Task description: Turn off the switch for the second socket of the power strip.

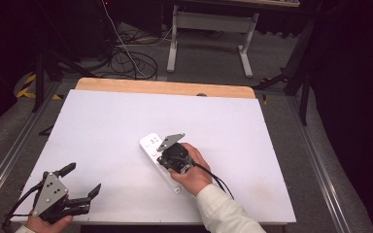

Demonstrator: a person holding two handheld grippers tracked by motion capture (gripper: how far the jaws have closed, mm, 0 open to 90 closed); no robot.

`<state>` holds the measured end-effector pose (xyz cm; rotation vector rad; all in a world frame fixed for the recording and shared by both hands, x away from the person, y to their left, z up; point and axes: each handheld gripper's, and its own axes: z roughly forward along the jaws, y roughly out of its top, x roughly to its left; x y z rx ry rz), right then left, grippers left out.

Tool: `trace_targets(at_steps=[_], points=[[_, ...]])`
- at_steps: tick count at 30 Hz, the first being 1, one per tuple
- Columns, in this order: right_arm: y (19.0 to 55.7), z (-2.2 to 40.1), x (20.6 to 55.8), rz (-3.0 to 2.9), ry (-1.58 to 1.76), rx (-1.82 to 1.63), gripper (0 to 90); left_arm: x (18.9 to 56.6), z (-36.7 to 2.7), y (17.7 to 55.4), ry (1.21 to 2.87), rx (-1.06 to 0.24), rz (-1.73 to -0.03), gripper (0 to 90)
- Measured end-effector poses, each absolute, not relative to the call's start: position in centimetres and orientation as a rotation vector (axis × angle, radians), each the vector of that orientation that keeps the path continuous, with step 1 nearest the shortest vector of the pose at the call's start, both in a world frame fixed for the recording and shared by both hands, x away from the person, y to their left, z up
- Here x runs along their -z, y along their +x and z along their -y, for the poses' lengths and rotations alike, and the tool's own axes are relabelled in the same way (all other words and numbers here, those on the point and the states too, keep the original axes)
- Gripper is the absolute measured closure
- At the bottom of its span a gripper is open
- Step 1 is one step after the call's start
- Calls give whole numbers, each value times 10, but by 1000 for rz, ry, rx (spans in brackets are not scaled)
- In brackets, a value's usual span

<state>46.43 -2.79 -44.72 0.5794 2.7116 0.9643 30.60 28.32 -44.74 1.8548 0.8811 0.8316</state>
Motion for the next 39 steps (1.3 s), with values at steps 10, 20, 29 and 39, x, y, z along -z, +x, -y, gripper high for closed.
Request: trace_targets(at_steps=[10, 20, 29, 39], points=[[462, 27, 449, -2699, 566, -953, 900, 448, -283, 306, 1857, -831, -882, 73], [459, 24, 451, -2681, 573, -932, 900, 448, -282, 307, 1862, -835, -881, 73], [457, 21, 450, -2669, 586, -895, 900, 448, -281, 307, 1863, -834, -884, 73], [457, 21, 450, -2675, 609, -898, 900, 448, -281, 307, 1864, -839, -883, 74]])
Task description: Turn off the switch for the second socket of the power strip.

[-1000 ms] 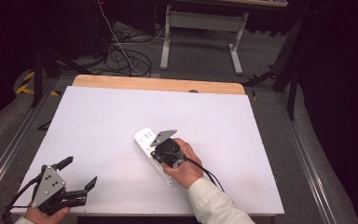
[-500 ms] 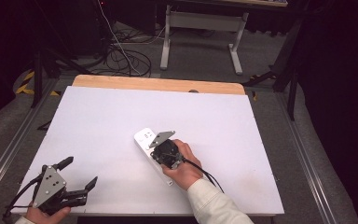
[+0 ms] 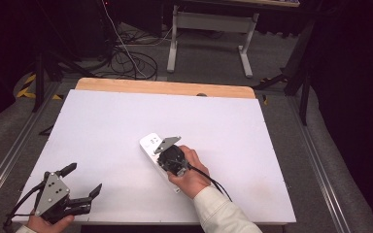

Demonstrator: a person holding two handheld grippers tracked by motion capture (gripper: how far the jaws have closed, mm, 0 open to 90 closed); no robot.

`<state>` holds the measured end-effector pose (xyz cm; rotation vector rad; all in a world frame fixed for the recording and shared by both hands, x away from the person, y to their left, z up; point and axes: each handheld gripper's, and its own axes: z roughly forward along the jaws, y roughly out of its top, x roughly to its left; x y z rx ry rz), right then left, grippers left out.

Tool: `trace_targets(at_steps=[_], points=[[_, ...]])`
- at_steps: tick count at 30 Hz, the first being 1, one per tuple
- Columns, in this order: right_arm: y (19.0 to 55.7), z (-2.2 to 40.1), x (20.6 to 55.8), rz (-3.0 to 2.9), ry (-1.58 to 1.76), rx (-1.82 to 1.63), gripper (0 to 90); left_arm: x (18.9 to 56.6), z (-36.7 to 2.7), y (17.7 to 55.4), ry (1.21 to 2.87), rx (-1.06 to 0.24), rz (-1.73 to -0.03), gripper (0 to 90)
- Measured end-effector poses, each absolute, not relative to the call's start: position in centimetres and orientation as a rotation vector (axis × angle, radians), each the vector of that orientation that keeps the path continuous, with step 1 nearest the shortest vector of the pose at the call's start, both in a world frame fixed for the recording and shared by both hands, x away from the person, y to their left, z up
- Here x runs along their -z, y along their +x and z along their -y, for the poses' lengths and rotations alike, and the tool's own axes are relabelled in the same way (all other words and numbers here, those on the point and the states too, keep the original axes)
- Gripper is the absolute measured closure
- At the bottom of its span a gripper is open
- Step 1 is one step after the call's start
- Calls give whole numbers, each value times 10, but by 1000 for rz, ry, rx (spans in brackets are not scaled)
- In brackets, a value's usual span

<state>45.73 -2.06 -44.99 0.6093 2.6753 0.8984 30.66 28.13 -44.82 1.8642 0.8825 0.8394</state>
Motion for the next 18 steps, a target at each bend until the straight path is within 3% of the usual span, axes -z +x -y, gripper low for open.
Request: trace_targets(at_steps=[18], points=[[457, 22, 448, -2664, 647, -955, 900, 448, -282, 307, 1863, -842, -883, 73]])
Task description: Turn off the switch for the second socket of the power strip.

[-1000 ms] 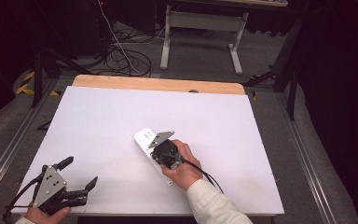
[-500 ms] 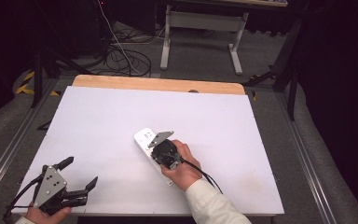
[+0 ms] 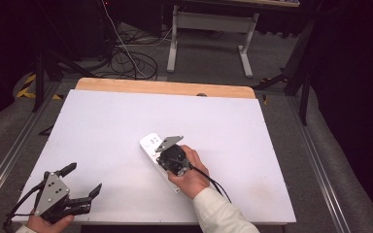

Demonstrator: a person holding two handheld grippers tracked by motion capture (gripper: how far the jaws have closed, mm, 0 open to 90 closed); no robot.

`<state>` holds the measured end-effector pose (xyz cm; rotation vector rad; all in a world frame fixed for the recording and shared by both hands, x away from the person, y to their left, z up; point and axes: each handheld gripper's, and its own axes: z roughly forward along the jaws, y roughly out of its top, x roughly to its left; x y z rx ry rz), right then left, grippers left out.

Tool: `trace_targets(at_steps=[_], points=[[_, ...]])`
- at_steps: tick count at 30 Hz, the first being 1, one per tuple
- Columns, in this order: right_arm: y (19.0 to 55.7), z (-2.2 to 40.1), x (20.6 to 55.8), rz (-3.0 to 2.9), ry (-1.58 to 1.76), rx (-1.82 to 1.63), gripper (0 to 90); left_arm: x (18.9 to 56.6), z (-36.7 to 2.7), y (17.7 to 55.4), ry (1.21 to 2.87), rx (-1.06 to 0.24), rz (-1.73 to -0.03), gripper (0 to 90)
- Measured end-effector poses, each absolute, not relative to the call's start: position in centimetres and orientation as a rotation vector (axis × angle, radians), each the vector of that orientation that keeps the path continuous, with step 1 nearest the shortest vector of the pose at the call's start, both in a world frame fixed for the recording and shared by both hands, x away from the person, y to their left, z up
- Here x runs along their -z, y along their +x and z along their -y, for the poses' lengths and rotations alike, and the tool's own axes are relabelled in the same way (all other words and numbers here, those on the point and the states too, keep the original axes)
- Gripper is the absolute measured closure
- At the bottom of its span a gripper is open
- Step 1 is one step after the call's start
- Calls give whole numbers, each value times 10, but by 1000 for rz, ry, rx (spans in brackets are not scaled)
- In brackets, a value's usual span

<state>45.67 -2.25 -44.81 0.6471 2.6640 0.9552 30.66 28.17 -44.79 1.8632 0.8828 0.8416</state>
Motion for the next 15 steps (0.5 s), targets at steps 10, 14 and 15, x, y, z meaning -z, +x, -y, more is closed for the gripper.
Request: trace_targets(at_steps=[10, 14, 15], points=[[451, 26, 434, -2624, 625, -1011, 900, 448, -281, 307, 1864, -840, -884, 74], [449, 31, 426, -2607, 619, -1052, 900, 448, -281, 307, 1865, -839, -883, 74], [449, 32, 424, -2603, 616, -1069, 900, 448, -281, 307, 1865, -843, -882, 74]])
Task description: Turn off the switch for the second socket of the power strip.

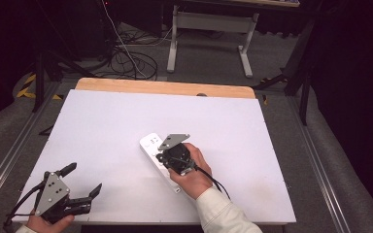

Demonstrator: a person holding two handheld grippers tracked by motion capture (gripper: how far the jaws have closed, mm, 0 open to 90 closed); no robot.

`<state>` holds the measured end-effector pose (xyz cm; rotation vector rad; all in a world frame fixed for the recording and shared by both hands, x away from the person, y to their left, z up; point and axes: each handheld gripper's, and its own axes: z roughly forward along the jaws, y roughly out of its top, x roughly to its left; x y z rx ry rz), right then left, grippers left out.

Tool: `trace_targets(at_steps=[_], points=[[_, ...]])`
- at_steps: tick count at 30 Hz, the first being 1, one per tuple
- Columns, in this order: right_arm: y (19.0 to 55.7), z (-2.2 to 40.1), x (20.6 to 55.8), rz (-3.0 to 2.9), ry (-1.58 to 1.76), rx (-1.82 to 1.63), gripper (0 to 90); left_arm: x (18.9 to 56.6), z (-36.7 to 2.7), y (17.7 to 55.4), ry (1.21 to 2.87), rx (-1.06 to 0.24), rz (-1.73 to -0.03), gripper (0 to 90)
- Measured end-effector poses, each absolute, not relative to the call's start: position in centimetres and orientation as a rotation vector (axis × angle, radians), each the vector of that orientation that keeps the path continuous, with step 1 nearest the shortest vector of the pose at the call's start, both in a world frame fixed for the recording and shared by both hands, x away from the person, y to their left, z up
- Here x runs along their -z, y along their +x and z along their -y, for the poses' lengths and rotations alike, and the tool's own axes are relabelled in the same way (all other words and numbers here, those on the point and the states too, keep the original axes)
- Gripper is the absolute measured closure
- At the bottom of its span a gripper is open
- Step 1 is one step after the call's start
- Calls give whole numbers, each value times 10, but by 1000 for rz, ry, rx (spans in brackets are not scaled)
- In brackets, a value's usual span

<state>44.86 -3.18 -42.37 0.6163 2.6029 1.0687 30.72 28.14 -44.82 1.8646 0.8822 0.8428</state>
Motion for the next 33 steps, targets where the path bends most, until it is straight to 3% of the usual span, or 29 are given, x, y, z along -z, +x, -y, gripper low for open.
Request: trace_targets(at_steps=[18, 27, 33], points=[[443, 46, 401, -2553, 602, -1157, 898, 449, -281, 307, 1866, -835, -885, 73], [444, 49, 399, -2525, 581, -1224, 617, 448, -281, 307, 1865, -841, -886, 72], [443, 58, 396, -2520, 661, -1287, 574, 448, -281, 307, 1864, -839, -885, 72]])
